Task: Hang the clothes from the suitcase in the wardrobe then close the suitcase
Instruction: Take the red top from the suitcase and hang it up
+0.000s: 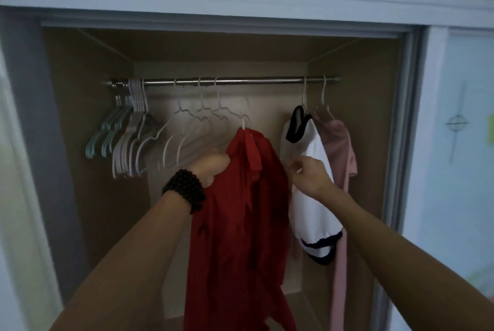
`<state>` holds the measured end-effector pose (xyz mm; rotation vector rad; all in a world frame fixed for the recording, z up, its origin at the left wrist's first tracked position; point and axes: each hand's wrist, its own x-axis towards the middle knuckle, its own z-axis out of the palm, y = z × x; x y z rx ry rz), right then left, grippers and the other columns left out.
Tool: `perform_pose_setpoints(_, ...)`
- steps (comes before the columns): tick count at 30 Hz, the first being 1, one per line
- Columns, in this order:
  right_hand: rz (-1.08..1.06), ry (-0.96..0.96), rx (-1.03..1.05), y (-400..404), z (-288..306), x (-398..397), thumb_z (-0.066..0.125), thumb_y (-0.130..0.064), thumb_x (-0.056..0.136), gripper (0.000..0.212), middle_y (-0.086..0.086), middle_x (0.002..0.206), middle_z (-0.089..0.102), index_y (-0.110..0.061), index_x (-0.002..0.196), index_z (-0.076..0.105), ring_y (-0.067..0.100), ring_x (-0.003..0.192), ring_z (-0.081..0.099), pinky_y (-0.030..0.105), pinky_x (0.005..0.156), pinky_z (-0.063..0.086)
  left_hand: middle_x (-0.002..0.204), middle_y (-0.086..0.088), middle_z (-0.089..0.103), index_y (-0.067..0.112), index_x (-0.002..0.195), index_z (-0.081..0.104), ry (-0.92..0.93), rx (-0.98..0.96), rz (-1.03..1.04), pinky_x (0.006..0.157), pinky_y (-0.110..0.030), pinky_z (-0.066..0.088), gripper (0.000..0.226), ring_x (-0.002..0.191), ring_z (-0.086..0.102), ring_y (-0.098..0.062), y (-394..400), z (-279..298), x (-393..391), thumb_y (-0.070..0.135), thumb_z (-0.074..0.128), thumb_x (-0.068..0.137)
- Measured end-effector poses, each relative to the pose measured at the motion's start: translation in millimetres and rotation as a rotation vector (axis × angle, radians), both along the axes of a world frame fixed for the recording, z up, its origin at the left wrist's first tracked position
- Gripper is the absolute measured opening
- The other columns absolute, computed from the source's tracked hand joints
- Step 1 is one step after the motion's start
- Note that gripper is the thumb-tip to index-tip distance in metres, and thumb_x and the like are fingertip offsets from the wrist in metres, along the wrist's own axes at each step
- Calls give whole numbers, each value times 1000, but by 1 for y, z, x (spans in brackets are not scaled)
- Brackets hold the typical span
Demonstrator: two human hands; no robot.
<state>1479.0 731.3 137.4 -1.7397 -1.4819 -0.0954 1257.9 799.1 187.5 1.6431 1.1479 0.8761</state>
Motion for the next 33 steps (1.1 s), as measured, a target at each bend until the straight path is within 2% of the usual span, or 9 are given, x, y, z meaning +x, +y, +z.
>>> perform_pose_setpoints(2,-80,-47,100,2,12,16,55,-11,82,18,9,90,71,-7,93,70,24,86,65,22,69,40,88,-12,60,4,113,58,-84,-45,-33,43,-30,54,20,68,57,-24,8,5,21,4,47,96)
perform_pose_setpoints(5,-133,-6,181,10,30,38,59,-20,82,23,10,95,67,-13,102,67,25,86,65,30,74,51,93,-14,61,-1,111,63,-171,12,-42,58,-32,54,23,68,56,-22,17,16,48,3,45,97)
perform_pose_setpoints(11,-168,20,118,26,66,76,60,-28,87,53,13,119,59,-11,135,46,31,117,52,41,93,49,76,-9,60,6,88,64,-265,164,30,38,-16,46,23,61,56,-17,35,44,104,-2,45,95)
perform_pose_setpoints(15,-171,13,23,59,80,105,55,-44,81,53,13,109,62,-11,123,49,38,109,57,40,91,50,68,-10,58,3,73,61,-293,214,72,39,-17,45,24,54,54,-17,60,66,142,-2,48,92)
perform_pose_setpoints(20,-142,-5,-10,88,86,122,57,-29,86,18,10,92,66,-12,92,57,28,94,63,28,72,34,67,-12,57,-2,72,60,-269,198,114,38,-19,45,22,53,54,-20,89,83,177,-5,50,91)
perform_pose_setpoints(24,-96,-7,43,105,84,146,55,-24,87,9,5,82,63,-17,83,51,25,86,64,27,69,34,68,-11,56,1,69,59,-181,182,135,39,-19,43,25,54,52,-19,113,76,210,-2,50,92)
perform_pose_setpoints(26,-64,-10,55,109,82,158,53,-21,89,7,5,84,62,-15,91,53,24,86,63,29,72,38,68,-10,55,3,68,59,-151,163,122,38,-17,42,26,55,51,-19,118,66,224,-3,49,92)
perform_pose_setpoints(29,-22,2,85,110,80,168,51,-15,90,26,11,96,63,-7,115,49,28,94,62,35,84,44,70,-10,56,4,76,63,-159,148,97,39,-16,44,24,57,52,-18,121,58,237,-5,48,92)
perform_pose_setpoints(33,-8,19,79,109,79,184,50,-11,92,48,18,115,62,-3,138,37,31,106,61,29,82,40,87,-13,65,-2,94,68,-137,151,48,59,-24,55,19,70,61,-20,125,52,255,-2,49,93)
